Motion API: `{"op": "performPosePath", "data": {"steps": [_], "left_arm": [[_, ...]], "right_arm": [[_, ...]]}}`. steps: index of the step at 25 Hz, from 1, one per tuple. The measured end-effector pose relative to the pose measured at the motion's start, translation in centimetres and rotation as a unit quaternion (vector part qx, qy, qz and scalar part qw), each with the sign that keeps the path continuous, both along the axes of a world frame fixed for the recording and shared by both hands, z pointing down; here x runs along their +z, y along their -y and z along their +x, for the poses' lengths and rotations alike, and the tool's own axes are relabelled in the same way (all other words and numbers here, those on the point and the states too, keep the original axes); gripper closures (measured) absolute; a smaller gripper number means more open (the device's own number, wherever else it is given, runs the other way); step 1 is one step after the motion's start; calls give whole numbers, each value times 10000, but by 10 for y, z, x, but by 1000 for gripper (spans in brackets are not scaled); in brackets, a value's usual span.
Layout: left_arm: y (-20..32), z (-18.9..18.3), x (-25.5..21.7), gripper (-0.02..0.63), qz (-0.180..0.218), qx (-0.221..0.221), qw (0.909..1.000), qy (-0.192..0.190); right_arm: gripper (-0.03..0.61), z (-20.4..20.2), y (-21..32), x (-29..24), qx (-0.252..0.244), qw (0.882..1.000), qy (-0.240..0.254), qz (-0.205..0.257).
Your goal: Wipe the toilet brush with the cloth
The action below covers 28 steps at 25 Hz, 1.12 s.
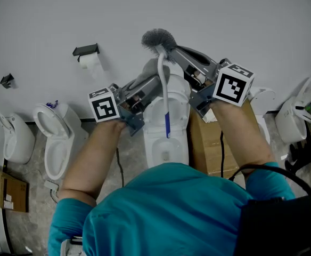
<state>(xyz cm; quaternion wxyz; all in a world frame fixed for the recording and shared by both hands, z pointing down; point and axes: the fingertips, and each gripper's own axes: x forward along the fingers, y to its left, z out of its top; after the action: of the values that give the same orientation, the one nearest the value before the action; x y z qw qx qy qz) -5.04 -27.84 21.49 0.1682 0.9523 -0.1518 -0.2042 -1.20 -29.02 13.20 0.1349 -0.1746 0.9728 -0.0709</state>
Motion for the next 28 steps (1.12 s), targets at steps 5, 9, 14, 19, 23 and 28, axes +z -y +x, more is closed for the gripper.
{"op": "performPosePath", "data": {"steps": [5, 9, 14, 19, 23, 28], "left_arm": [[-7, 3, 8, 601, -53, 219, 9997, 37], [-10, 4, 15, 601, -89, 407, 9991, 60], [-17, 7, 22, 601, -56, 569, 9982, 202], [-25, 9, 29, 601, 13, 659, 9972, 346], [-28, 12, 40, 601, 21, 697, 9961, 532], [-36, 16, 54, 601, 2, 781, 9945, 697]], "right_arm": [[565, 0, -4, -4, -17, 10000, 34, 55], [565, 1, -2, -4, -6, 10000, 47, 64], [565, 3, -4, -7, 9, 9999, 78, 107], [565, 3, -10, -14, 19, 9998, 113, 192], [565, 4, -11, -17, 32, 9996, 153, 247], [565, 5, -12, -21, 87, 9993, 209, 289]]}}
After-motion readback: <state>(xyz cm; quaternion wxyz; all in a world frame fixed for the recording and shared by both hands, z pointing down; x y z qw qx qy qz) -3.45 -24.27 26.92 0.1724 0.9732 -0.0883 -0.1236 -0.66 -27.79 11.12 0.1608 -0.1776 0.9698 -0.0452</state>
